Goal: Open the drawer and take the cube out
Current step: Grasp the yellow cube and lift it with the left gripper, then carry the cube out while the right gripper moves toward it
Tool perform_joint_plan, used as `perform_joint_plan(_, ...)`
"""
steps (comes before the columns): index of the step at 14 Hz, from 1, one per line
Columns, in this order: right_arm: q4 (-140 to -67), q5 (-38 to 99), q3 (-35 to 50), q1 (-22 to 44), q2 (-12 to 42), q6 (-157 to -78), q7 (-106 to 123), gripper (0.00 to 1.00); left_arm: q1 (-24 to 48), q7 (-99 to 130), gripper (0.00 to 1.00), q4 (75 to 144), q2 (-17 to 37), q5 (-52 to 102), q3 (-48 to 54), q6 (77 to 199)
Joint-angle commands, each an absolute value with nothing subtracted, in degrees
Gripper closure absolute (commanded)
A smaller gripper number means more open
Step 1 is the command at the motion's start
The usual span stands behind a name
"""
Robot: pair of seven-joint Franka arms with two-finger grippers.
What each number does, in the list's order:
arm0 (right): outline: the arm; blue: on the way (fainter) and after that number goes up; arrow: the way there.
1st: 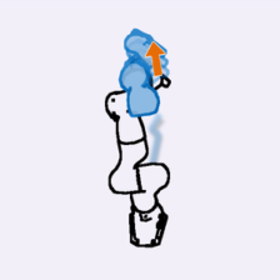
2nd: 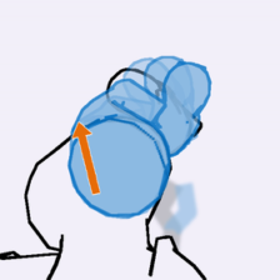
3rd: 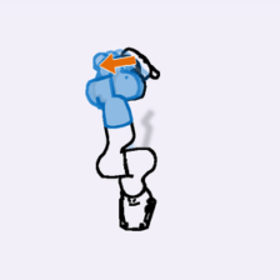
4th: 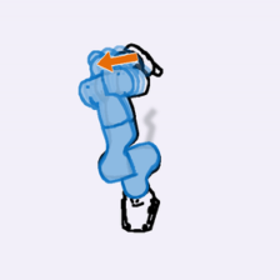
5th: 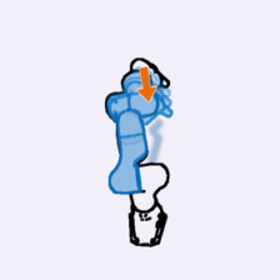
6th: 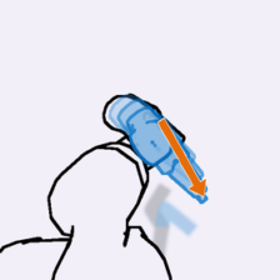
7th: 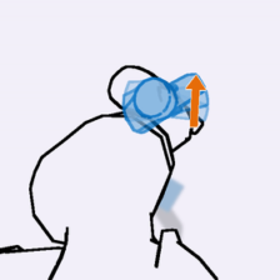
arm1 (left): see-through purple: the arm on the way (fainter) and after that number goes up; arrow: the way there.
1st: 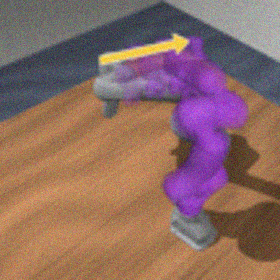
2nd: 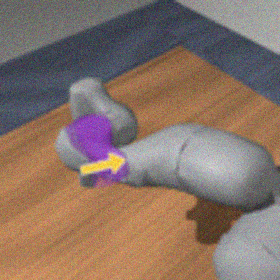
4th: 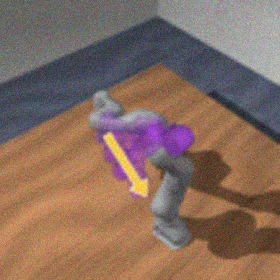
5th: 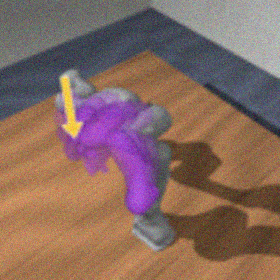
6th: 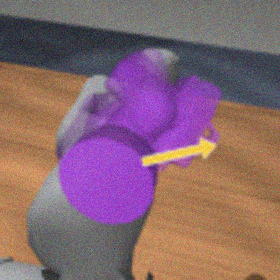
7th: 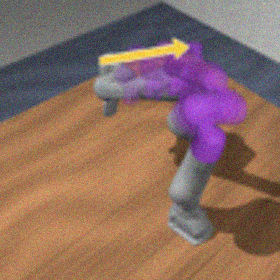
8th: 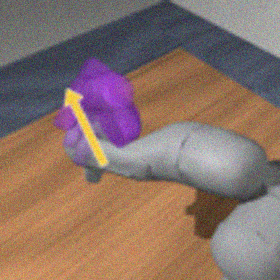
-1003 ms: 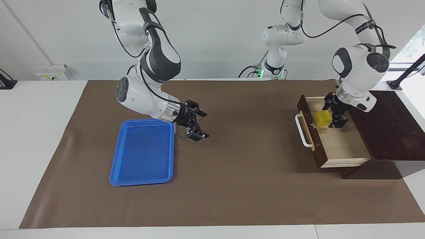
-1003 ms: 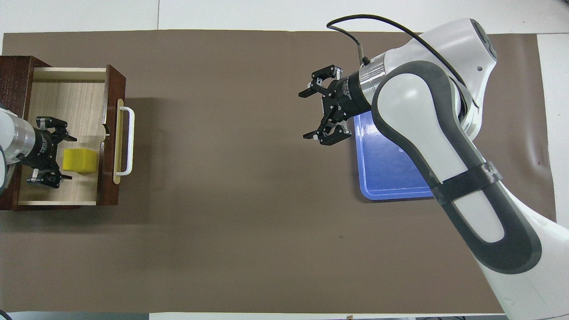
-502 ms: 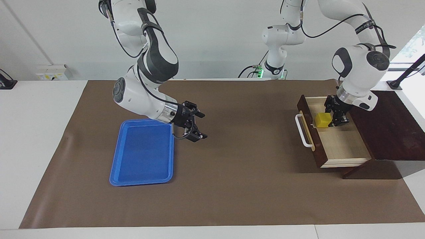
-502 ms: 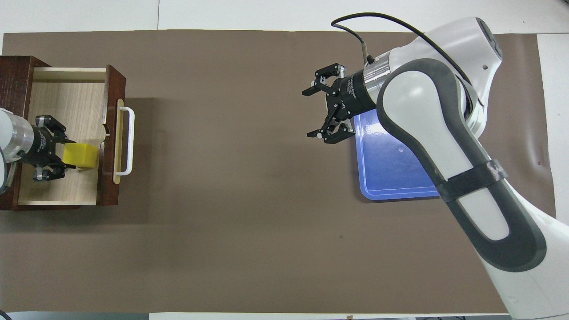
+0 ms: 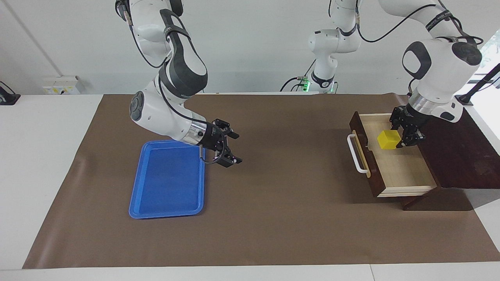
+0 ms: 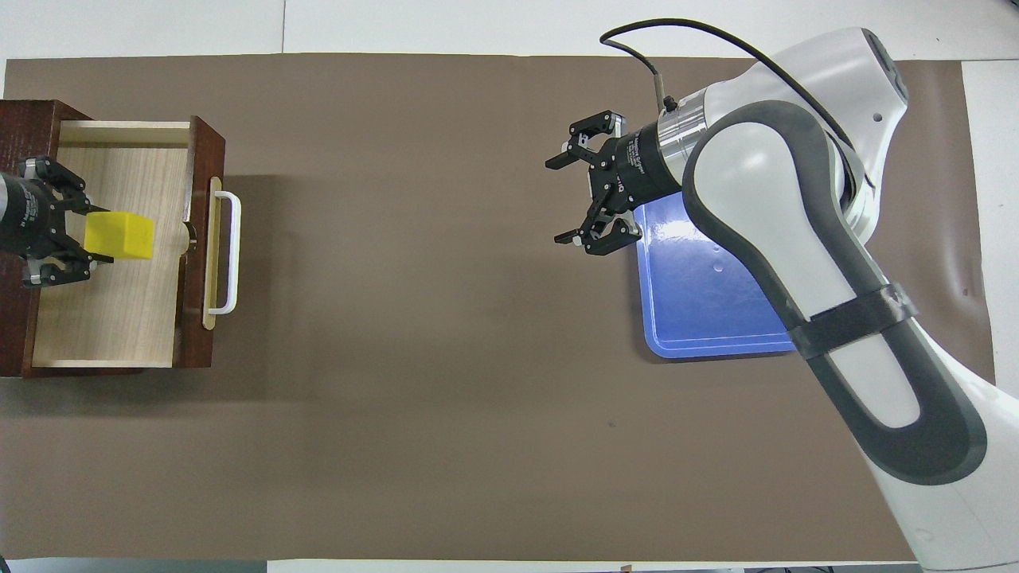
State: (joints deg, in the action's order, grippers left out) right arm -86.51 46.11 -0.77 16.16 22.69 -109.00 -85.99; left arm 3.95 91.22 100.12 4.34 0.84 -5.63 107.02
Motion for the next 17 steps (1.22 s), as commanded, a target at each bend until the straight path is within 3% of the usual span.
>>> perform_joint_plan(1, -86.7, 47.5, -0.6, 15.6, 22.2, -108.0, -84.2, 0.0, 6.7, 100.2, 1.0, 93.9, 7.8, 1.2, -3.3, 103.1)
perform_joint_plan(8, -87.9, 47.5, -0.6, 14.3, 22.3, -107.7, -81.6, 0.0, 28.0, 123.0, 1.0, 93.1, 9.7, 0.1, -3.5, 102.7)
perform_joint_plan(11, -88.1, 47.5, -0.6, 14.6, 22.3, -107.7, -81.4, 0.0, 32.7, 133.7, 1.0, 86.7, 15.6, -0.3, -3.5, 102.6)
perform_joint_plan(17, -88.1, 47.5, -0.6, 15.9, 22.3, -107.8, -81.7, 0.0, 33.0, 136.6, 1.0, 87.5, 15.8, 0.1, -3.3, 106.6)
